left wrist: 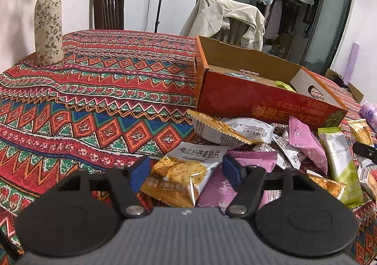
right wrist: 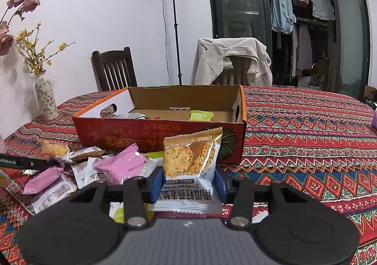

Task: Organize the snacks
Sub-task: 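Grasp a second cracker packet with the left tool, then carry both cracker packets into the box and open both tools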

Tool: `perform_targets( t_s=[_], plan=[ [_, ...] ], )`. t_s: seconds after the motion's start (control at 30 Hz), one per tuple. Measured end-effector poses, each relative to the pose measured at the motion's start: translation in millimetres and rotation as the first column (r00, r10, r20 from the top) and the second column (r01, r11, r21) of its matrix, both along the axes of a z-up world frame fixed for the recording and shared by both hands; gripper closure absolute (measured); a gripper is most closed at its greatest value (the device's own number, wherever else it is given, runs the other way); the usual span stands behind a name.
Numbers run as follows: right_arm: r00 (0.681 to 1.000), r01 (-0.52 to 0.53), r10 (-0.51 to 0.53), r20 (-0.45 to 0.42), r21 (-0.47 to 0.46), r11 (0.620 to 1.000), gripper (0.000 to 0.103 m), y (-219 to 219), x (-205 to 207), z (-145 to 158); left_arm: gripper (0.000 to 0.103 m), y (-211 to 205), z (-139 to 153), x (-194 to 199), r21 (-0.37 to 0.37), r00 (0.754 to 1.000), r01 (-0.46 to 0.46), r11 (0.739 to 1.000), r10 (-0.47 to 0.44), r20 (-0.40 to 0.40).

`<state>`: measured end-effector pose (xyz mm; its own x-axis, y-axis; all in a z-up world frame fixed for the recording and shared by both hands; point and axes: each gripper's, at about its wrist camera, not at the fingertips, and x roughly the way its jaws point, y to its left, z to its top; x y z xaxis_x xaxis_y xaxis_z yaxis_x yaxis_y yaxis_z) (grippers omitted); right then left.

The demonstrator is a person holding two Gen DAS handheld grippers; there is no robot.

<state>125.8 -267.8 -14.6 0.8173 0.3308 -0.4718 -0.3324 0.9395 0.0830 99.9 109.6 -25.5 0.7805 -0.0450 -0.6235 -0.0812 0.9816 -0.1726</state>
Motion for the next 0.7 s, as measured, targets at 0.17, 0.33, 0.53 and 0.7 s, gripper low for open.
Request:
perform_targets(
  t_s=[0.17,0.33,0.53,0.7],
  plan=[
    [1.000,-0.004,0.004,-0.006,-0.004,1.000,0.058,3.4,-0.5,-0.8,0.039,-3.3,2.3,-7.4,0.033,1.000,-0.016,0.999,0.015,0.022],
    [1.000,-0.012,0.012,0.001,-0.003,1.000,0.058,3.9,-2.4,1.5,0.039,-7.2,13.5,-18.4,0.066,0.997,-0.035,0.997,0.030,0.076],
    [1.000,-0.021,0.021,0.015,0.002,1.000,0.058,5.3,-5.2,5.2,0.039,-17.4,35.0,-32.9,0.124,0.985,-0.059,0.991,0.038,0.171],
    [0.999,-0.030,0.029,0.028,0.002,1.000,0.058,7.8,-6.3,8.6,0.039,-28.8,52.7,-37.6,0.139,0.970,-0.055,0.989,0.020,0.242]
  ],
)
